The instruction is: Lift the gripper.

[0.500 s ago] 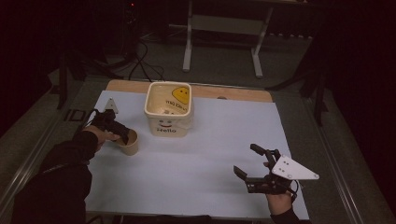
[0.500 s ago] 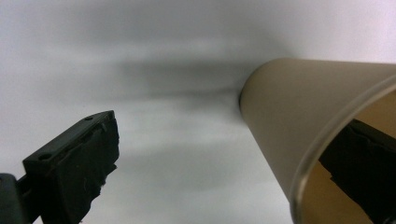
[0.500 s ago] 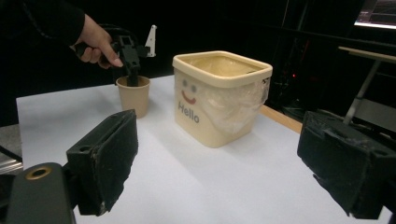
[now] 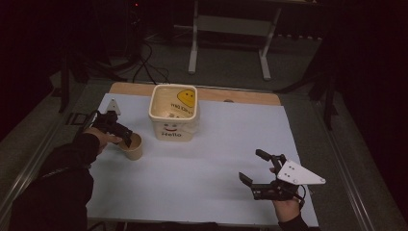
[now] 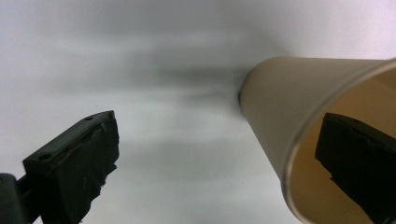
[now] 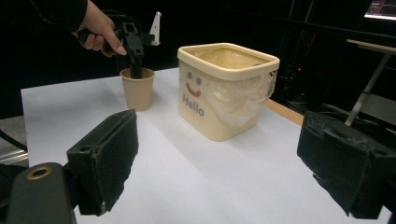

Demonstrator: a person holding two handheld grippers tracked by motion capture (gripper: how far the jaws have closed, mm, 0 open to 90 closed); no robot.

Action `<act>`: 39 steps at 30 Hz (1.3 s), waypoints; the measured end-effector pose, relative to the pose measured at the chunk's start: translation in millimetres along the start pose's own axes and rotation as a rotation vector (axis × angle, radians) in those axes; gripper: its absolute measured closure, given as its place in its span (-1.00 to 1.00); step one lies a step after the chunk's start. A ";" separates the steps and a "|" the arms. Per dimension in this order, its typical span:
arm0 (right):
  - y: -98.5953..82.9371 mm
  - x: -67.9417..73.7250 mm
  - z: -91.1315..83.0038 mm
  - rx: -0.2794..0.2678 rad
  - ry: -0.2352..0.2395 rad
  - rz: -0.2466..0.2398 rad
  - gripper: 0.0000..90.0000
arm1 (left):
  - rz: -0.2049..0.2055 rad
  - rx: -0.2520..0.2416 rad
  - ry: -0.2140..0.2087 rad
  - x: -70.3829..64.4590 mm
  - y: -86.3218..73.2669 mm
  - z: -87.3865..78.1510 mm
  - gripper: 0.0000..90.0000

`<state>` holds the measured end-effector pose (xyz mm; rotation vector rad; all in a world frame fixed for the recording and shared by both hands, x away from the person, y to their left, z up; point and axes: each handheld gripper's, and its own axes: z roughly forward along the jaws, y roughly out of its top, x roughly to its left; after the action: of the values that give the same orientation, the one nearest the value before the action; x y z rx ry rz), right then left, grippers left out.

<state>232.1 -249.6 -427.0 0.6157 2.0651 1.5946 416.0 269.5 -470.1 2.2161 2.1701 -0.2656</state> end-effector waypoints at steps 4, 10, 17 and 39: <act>-0.3 0.3 0.5 0.004 0.001 0.000 -0.72 | 0.003 -0.002 -0.001 -0.5 -1.1 -7.3 -0.98; -1.2 0.7 2.8 0.018 0.006 -0.002 -0.72 | 0.034 -0.010 0.001 -3.4 -0.8 -25.8 -0.99; -1.7 0.5 3.8 0.022 0.010 -0.001 -0.72 | 0.063 -0.034 0.011 -11.0 1.3 -50.8 -0.98; -1.6 1.9 4.6 0.034 0.024 -0.011 -0.72 | 0.213 -0.081 0.023 -10.6 -9.9 -125.5 -0.99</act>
<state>233.2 -245.4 -429.8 0.5987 2.1134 1.5709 418.8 276.8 -344.0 2.3890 1.8971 -0.1437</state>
